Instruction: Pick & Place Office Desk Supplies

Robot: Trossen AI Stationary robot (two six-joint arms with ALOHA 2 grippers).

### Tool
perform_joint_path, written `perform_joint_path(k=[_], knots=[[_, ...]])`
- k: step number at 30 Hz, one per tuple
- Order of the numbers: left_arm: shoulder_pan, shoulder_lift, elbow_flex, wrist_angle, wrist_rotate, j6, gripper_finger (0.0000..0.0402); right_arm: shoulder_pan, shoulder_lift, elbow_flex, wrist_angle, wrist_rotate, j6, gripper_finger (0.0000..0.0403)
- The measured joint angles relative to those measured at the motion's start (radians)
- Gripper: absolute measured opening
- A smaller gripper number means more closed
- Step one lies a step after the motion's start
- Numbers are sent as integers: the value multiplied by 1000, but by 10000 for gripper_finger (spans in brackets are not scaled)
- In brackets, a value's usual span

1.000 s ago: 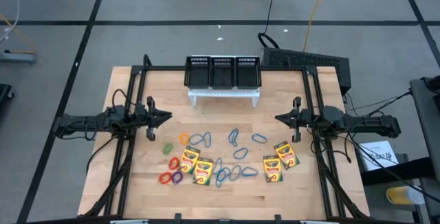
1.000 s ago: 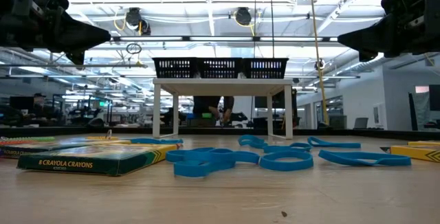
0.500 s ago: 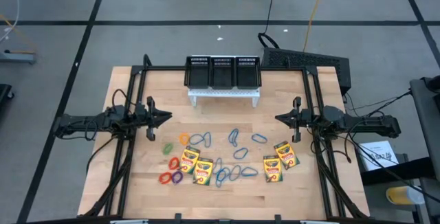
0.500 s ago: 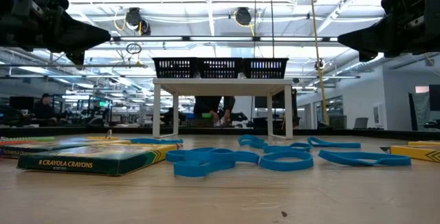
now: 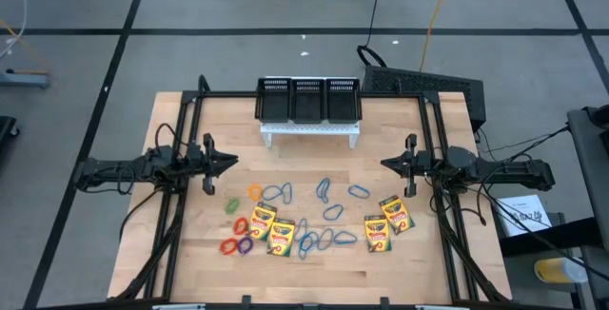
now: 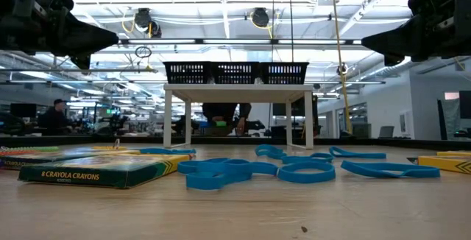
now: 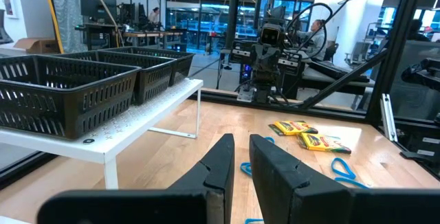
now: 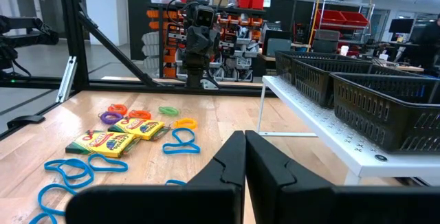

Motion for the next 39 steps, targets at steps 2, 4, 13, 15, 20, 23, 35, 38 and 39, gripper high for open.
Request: perform_joint_path(k=[2,4,13,15,20,23,35,38,39], knots=[[0,0,0,0,0,0,56,0,0,0,0,0,0,0],[0,0,0,0,0,-2,56,0,0,0,0,0,0,0],[0,0,0,0,1,-117,56,0,0,0,0,0,0,0],[0,0,0,0,1,-132,56,0,0,0,1,0,0,0],[0,0,0,0,1,-134,56,0,0,0,12,0,2,0],[0,0,0,0,1,-134,56,0,0,0,36,0,3,0],[0,0,0,0,1,-134,56,0,0,0,178,-1,270,0],[0,0,0,0,1,-134,56,0,0,0,198,-1,272,0],[0,0,0,0,1,-134,56,0,0,0,200,-1,267,0]])
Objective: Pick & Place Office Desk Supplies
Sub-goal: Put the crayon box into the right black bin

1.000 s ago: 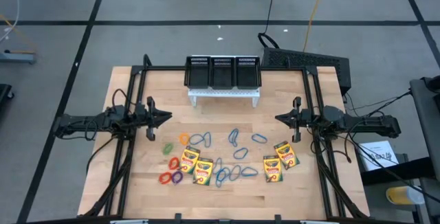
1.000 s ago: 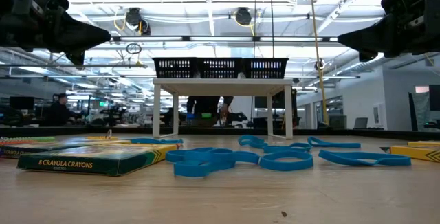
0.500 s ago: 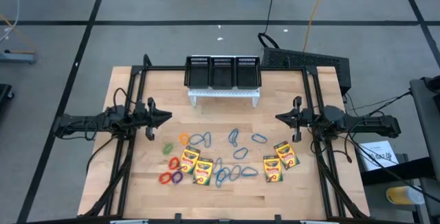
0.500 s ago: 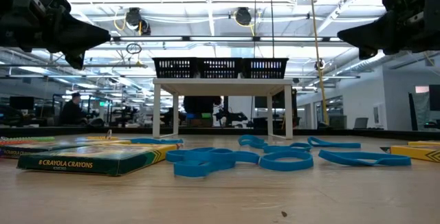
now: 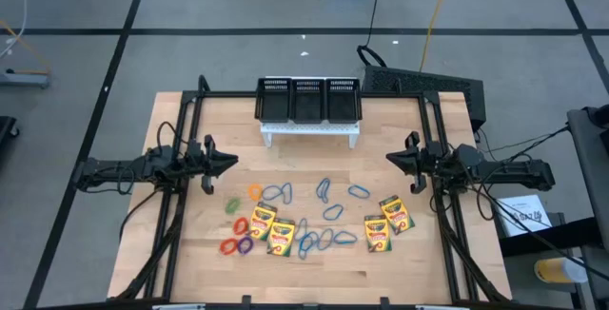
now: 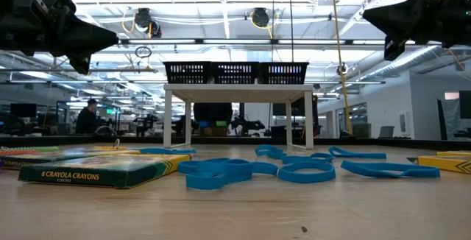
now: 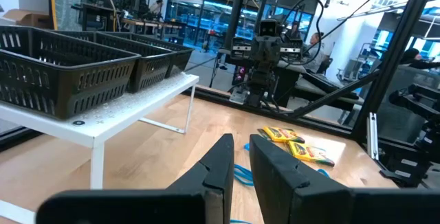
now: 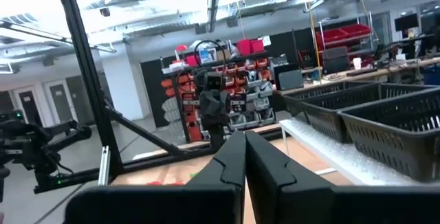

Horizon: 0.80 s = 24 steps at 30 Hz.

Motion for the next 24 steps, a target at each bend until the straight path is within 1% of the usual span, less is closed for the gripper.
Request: perform_joint_path(k=[7,10,11,12,16,18,21,24], knots=[[0,0,0,0,0,0,56,0,0,0,-3,-2,-2,0],[0,0,0,0,0,0,56,0,0,0,33,-8,-13,0],[0,0,0,0,0,0,56,-1,0,0,47,-38,-24,0],[0,0,0,0,0,0,56,-1,0,0,65,-89,-35,0],[0,0,0,0,0,0,56,0,12,0,179,-367,0,0],[0,0,0,0,0,0,56,1,30,-1,222,-464,26,0],[0,0,0,0,0,0,56,16,74,-1,257,-479,39,0],[0,0,0,0,0,0,56,47,140,-1,293,-436,-2,9]])
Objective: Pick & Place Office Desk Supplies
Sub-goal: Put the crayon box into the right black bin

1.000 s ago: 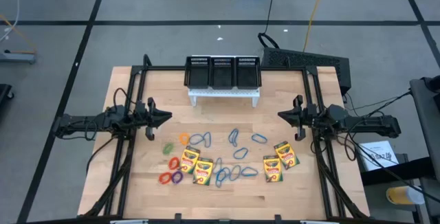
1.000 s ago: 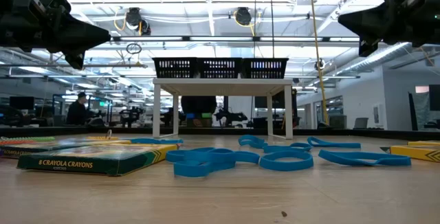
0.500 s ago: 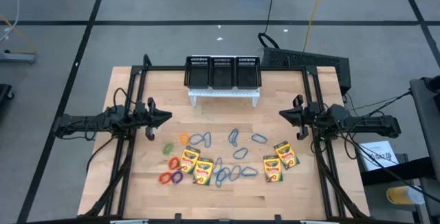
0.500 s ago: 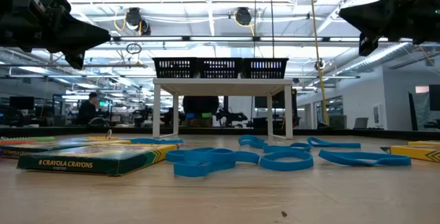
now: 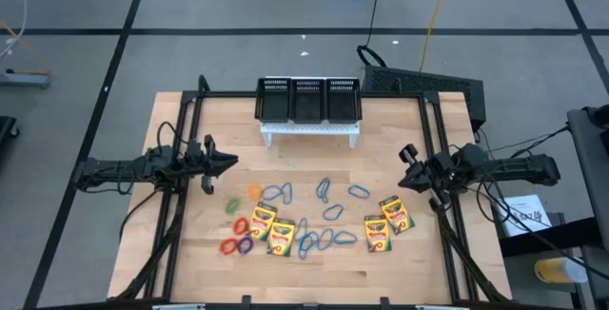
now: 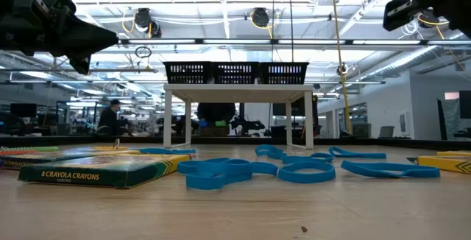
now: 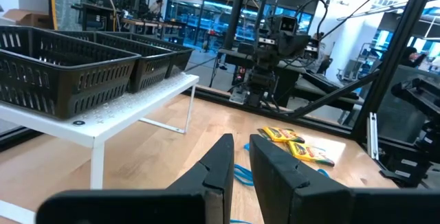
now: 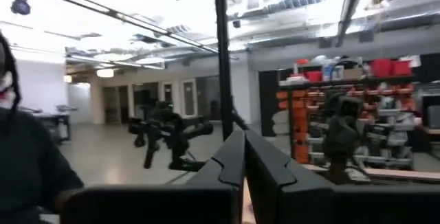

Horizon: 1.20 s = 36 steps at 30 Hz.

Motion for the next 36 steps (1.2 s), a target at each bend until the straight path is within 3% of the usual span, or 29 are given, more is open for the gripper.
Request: perform_joint_path(k=[3,6,12,16,20,24,27,32,36], knots=[[0,0,0,0,0,0,56,49,92,1,154,70,-6,41],[0,0,0,0,0,0,56,97,197,27,282,70,0,96],[0,0,0,0,0,0,56,180,407,134,301,106,5,214],[0,0,0,0,0,0,56,228,531,244,241,168,19,268],[0,0,0,0,0,0,56,279,629,415,-19,252,29,294],[0,0,0,0,0,0,56,320,713,625,-502,409,111,296],[0,0,0,0,0,0,56,333,773,765,-859,494,284,292],[0,0,0,0,-1,0,56,335,870,871,-1316,503,660,290],[0,0,0,0,0,0,56,340,936,838,-1471,415,894,298]])
